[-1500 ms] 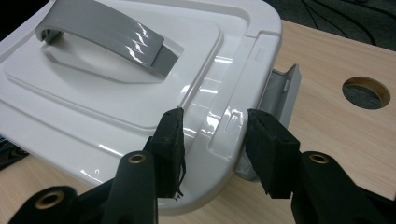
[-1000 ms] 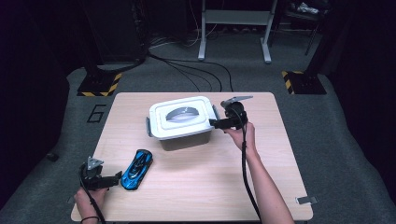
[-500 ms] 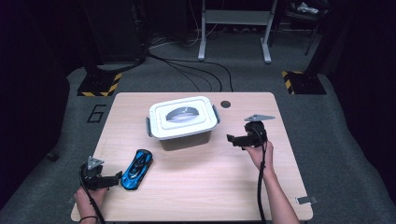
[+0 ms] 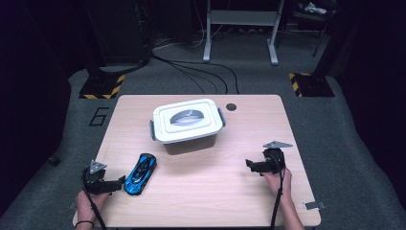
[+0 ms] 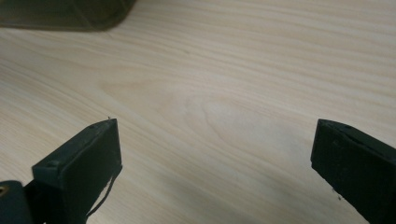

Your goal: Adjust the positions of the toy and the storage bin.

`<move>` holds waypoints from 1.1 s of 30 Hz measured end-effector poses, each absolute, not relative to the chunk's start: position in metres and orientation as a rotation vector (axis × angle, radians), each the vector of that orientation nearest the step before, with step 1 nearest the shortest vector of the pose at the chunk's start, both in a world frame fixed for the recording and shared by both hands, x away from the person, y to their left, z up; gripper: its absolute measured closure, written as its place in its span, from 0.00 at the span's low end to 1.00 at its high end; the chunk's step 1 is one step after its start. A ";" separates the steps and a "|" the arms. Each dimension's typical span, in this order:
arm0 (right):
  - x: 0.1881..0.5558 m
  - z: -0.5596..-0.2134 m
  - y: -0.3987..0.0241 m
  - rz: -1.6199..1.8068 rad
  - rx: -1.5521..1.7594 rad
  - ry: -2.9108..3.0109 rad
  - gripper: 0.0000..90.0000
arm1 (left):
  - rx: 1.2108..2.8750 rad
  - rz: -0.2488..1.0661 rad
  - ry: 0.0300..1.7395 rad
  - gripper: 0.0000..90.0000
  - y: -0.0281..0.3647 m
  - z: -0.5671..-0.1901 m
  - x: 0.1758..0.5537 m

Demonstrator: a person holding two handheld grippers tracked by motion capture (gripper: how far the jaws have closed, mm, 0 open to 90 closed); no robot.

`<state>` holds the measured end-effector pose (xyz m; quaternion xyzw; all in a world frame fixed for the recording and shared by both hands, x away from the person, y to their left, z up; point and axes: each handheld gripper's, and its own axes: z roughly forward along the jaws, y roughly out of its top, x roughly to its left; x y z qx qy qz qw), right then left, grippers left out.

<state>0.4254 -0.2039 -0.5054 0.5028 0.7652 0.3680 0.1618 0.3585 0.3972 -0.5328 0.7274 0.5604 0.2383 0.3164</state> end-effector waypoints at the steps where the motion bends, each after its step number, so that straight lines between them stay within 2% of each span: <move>1: 0.424 -0.507 -0.205 1.041 1.441 2.180 0.01 | 1.918 0.625 1.472 0.00 0.397 -0.533 0.359; 13: 0.423 -0.521 -0.213 0.928 1.451 2.182 0.00 | 1.949 0.587 1.472 0.00 0.396 -0.523 0.363; 21: 0.421 -0.529 -0.213 0.918 1.409 2.132 0.00 | 1.920 0.639 1.437 0.01 0.400 -0.492 0.367; 24: 0.421 -0.529 -0.212 0.909 1.406 2.136 0.00 | 1.914 0.616 1.410 0.01 0.400 -0.477 0.369; 33: 0.420 -0.529 -0.211 0.904 1.408 2.129 0.01 | 1.938 0.595 1.295 0.01 0.375 -0.445 0.384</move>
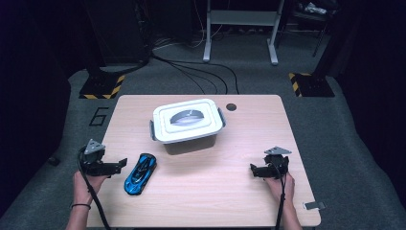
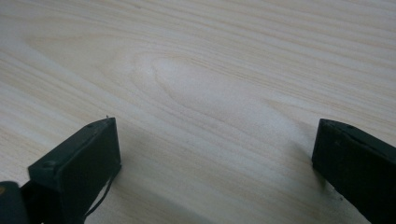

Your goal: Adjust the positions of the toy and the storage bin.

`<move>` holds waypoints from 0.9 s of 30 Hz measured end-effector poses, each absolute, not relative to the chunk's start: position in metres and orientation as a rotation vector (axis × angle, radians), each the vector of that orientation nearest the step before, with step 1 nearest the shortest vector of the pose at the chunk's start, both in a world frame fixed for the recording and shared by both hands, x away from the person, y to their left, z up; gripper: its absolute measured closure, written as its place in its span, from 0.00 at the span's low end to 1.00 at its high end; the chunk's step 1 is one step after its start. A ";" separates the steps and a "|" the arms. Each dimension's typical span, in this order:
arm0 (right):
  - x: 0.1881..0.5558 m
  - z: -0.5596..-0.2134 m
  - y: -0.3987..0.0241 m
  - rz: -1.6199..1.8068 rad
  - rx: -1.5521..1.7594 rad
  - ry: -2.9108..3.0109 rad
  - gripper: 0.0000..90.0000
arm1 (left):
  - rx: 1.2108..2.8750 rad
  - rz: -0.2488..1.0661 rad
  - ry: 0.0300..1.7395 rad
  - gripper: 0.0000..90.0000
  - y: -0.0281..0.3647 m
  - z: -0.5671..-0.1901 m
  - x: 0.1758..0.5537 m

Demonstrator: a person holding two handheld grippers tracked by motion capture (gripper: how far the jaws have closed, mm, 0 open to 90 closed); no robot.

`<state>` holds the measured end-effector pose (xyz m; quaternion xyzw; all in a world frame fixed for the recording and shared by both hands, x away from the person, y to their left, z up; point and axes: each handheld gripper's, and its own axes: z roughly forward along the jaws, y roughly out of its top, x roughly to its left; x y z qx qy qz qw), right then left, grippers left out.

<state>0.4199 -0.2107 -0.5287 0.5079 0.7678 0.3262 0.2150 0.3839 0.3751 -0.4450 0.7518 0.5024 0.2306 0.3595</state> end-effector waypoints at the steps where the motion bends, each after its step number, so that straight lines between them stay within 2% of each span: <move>1: 0.420 -0.529 -0.211 0.905 1.408 2.126 0.01 | 1.940 0.594 1.285 0.01 0.372 -0.443 0.386; 27: 0.420 -0.529 -0.212 0.902 1.395 2.130 0.03 | 1.996 0.560 1.067 0.00 0.305 -0.392 0.439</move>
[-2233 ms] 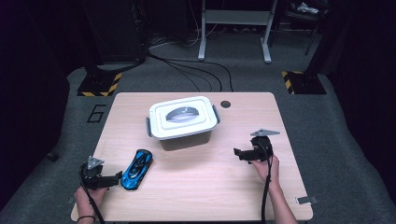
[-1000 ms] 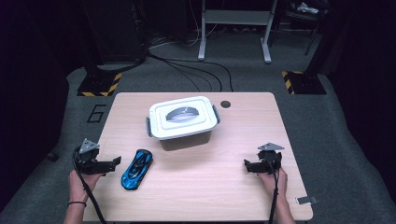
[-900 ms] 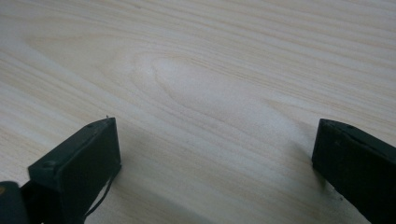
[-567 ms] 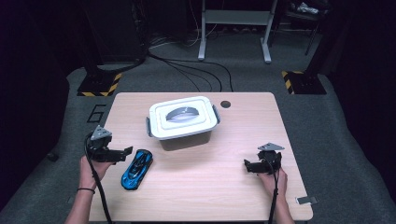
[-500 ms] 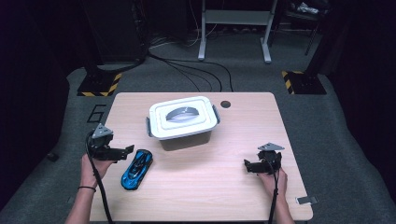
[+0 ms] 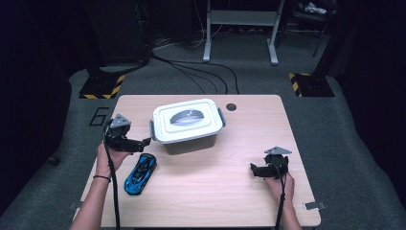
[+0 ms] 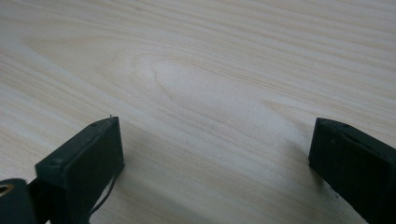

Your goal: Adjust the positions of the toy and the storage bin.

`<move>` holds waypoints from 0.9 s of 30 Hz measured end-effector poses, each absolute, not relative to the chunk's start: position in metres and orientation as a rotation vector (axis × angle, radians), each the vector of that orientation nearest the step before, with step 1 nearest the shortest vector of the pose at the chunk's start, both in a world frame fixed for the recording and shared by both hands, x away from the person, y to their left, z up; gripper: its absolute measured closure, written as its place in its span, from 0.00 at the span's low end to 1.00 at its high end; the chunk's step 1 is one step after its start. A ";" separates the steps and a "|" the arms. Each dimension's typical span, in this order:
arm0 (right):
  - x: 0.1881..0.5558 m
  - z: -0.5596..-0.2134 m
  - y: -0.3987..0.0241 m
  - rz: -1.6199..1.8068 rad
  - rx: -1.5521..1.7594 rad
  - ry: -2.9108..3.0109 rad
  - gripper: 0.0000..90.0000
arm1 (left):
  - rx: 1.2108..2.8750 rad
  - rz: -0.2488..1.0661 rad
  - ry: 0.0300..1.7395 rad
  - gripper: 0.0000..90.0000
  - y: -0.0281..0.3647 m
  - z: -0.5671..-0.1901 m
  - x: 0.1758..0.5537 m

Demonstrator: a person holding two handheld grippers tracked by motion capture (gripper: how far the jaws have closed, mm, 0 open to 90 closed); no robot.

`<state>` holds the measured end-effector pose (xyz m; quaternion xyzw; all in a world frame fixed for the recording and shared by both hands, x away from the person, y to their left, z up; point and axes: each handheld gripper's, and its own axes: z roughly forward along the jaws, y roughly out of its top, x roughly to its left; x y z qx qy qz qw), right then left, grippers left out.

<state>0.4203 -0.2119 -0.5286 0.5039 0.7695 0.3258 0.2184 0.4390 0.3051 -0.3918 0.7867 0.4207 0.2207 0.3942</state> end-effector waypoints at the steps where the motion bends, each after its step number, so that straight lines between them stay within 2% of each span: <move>1: 0.420 -0.529 -0.212 0.902 1.394 2.130 0.03 | 1.991 0.555 1.063 0.00 0.302 -0.391 0.442; 27: 0.420 -0.528 -0.212 0.908 1.394 2.126 0.05 | 2.138 0.463 0.862 0.02 0.222 -0.376 0.495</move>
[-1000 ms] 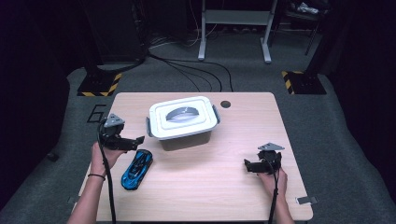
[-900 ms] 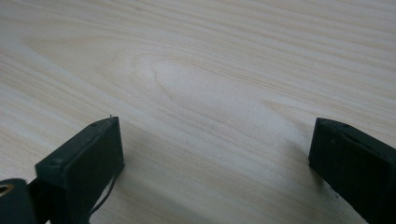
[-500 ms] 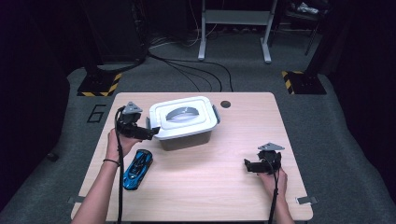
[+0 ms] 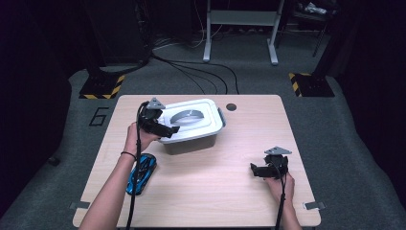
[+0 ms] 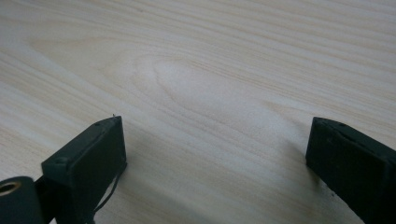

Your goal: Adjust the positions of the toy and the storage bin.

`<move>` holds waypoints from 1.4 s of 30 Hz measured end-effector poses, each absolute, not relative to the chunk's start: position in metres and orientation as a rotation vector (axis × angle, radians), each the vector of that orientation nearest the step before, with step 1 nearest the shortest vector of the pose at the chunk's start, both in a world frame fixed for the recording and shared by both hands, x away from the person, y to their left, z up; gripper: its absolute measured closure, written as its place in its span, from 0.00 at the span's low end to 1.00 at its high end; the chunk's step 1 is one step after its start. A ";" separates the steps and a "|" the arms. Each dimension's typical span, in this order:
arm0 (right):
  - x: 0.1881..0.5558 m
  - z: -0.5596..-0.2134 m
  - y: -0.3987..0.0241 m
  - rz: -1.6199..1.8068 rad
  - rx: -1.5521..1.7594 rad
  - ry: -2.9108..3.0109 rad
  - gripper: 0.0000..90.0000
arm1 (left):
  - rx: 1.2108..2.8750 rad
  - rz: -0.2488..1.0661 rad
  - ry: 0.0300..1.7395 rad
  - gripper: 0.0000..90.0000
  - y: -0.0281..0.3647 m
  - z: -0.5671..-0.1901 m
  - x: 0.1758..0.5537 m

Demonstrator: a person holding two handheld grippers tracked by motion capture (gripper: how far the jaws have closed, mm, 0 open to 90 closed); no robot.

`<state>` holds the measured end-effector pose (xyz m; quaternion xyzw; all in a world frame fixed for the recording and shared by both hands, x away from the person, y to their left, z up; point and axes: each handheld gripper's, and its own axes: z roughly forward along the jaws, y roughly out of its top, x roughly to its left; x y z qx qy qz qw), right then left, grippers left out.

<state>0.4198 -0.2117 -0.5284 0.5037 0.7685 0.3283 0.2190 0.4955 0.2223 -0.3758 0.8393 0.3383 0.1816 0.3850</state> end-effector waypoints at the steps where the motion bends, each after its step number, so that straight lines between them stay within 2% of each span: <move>1: 0.420 -0.528 -0.212 0.908 1.394 2.127 0.05 | 2.138 0.463 0.863 0.02 0.220 -0.376 0.497; 5: 0.420 -0.528 -0.212 0.908 1.394 2.126 0.05 | 2.150 0.459 0.840 0.04 0.212 -0.376 0.503; 7: 0.420 -0.528 -0.212 0.909 1.394 2.126 0.05 | 2.150 0.433 0.818 0.18 0.210 -0.377 0.506; 9: 0.420 -0.528 -0.212 0.914 1.393 2.127 0.06 | 2.148 0.417 0.825 0.18 0.208 -0.378 0.509; 13: 0.420 -0.528 -0.212 0.917 1.392 2.128 0.06 | 2.126 0.402 0.818 0.34 0.207 -0.379 0.513; 19: 0.420 -0.528 -0.212 0.921 1.390 2.130 0.06 | 2.103 0.422 0.808 0.48 0.210 -0.378 0.514; 26: 0.419 -0.528 -0.212 0.924 1.389 2.131 0.07 | 2.147 0.425 0.812 0.48 0.207 -0.384 0.523; 28: 0.419 -0.528 -0.212 0.925 1.388 2.131 0.07 | 2.151 0.432 0.806 0.50 0.207 -0.385 0.523; 31: 0.420 -0.528 -0.212 0.925 1.383 2.131 0.07 | 2.139 0.439 0.817 0.58 0.206 -0.386 0.523; 42: 0.420 -0.528 -0.212 0.925 1.383 2.129 0.07 | 2.149 0.482 0.829 0.61 0.204 -0.387 0.520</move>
